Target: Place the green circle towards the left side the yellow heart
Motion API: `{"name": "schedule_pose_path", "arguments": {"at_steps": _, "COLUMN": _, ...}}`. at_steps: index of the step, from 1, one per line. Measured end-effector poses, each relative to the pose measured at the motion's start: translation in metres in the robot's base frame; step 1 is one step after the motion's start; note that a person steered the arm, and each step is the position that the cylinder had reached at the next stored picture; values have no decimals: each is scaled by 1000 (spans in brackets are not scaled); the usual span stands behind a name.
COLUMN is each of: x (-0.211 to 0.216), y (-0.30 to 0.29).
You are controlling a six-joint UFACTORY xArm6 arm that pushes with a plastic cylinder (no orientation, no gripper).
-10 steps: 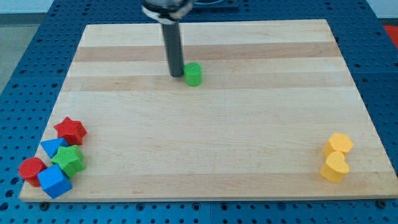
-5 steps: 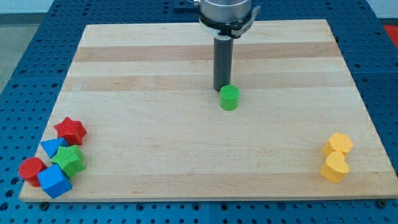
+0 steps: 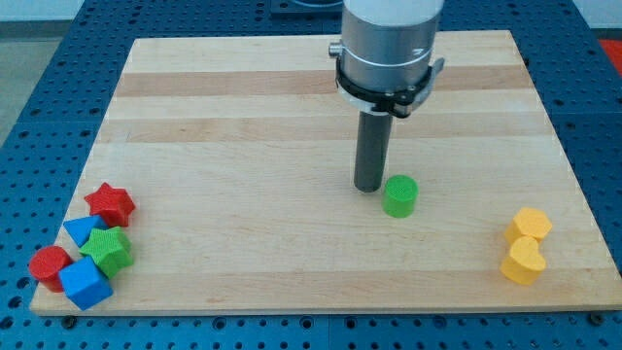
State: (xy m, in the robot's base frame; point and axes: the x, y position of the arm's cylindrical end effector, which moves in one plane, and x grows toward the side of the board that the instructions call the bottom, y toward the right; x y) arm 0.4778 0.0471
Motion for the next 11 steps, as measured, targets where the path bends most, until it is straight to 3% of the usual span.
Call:
{"name": "schedule_pose_path", "arguments": {"at_steps": 2, "x": 44, "y": 41}}
{"name": "schedule_pose_path", "arguments": {"at_steps": 4, "x": 10, "y": 46}}
{"name": "schedule_pose_path", "arguments": {"at_steps": 5, "x": 19, "y": 65}}
{"name": "schedule_pose_path", "arguments": {"at_steps": 7, "x": 73, "y": 72}}
{"name": "schedule_pose_path", "arguments": {"at_steps": 9, "x": 77, "y": 40}}
{"name": "schedule_pose_path", "arguments": {"at_steps": 10, "x": 101, "y": 33}}
{"name": "schedule_pose_path", "arguments": {"at_steps": 11, "x": 111, "y": 54}}
